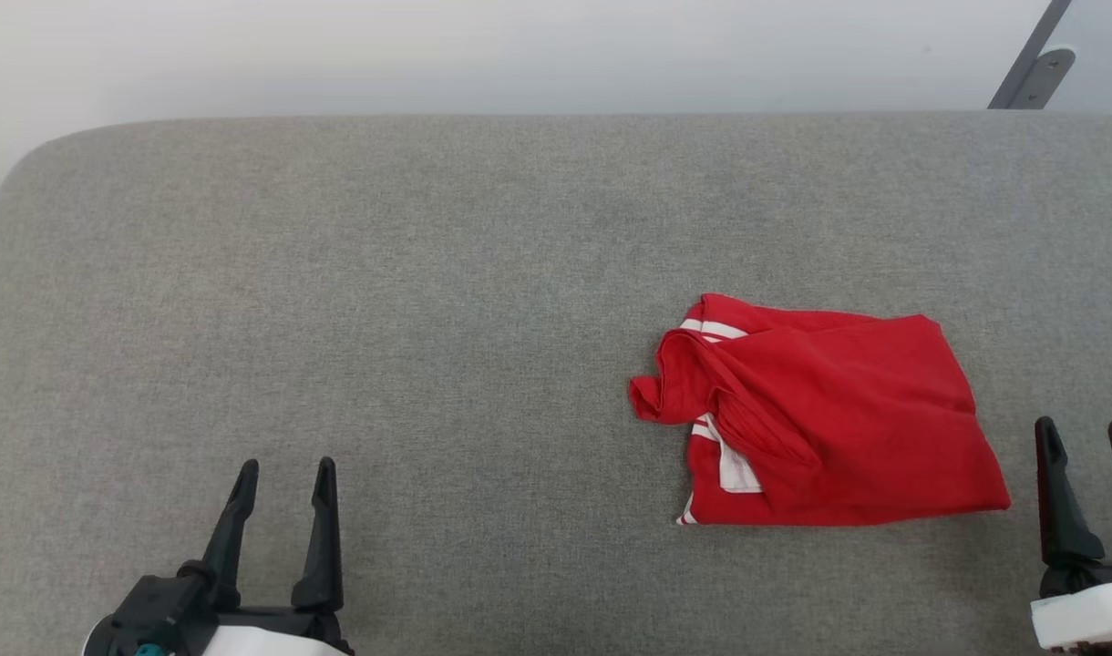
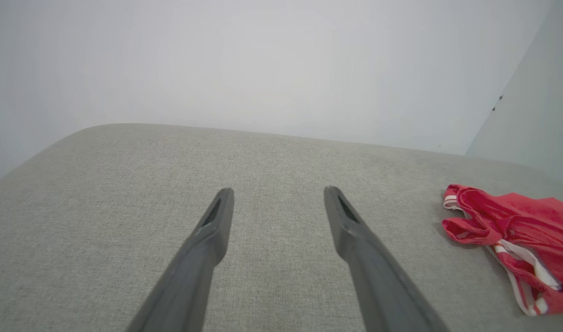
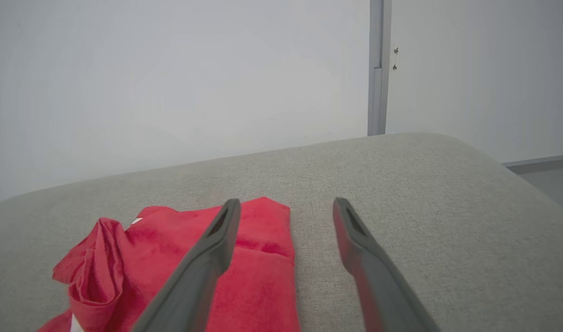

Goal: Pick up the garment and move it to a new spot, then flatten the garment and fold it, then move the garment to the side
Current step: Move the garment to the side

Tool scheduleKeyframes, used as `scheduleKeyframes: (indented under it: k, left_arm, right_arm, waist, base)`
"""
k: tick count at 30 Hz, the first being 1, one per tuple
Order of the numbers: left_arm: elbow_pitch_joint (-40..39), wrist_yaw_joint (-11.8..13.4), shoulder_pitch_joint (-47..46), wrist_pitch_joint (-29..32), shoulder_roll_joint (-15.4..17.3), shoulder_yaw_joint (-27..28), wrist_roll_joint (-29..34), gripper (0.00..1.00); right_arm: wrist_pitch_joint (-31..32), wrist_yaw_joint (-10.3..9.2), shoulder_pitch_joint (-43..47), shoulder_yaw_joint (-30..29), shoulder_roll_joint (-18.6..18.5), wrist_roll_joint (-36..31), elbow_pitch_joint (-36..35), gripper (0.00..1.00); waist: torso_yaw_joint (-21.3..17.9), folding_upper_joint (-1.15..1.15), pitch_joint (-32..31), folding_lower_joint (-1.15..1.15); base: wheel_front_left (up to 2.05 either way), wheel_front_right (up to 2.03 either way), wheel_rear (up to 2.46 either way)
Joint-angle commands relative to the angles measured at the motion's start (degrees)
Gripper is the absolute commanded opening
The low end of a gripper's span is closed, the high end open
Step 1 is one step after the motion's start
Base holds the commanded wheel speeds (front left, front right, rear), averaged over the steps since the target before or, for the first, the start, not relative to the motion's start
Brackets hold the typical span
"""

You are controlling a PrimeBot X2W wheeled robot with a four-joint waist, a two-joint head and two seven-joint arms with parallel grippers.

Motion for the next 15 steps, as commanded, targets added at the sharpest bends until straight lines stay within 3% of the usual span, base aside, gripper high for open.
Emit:
scheduleKeyframes:
  k: [1, 8, 12, 15]
  left_arm:
    - [-0.5, -0.1, 0.2, -0.3, -0.1, 0.2, 0.9, 1.0]
    - [-0.9, -0.1, -1.3, -0.3, -0.4, -0.4, 1.0, 1.0]
    - [-1.3, -0.1, -2.4, -0.3, -0.5, -0.5, 0.8, 1.0]
    - [-0.8, -0.1, -3.6, -0.3, -0.6, -1.3, 0.9, 1.0]
  right_arm:
    - [-0.2, -0.01, 0.6, -0.2, 0.3, 0.0, -0.3, 1.0]
    - [-0.2, -0.01, -1.1, 1.3, -0.1, -0.2, 0.2, 1.0]
    - [-0.1, -0.01, -4.7, 4.5, -3.0, -0.3, 2.4, 1.0]
    - [4.6, -0.01, -9.0, 7.5, -6.6, 0.8, 4.9, 1.0]
  waist:
    - [0.1, 0.0, 0.1, 0.0]
    - [-0.1, 0.0, 0.6, 0.0]
    - [-0.9, 0.0, 1.6, 0.0]
    - [-1.3, 0.0, 2.8, 0.0]
  base:
    - [0.0, 0.0, 0.0]
    - [0.0, 0.0, 0.0]
    - [0.0, 0.0, 0.0]
    - [0.0, 0.0, 0.0]
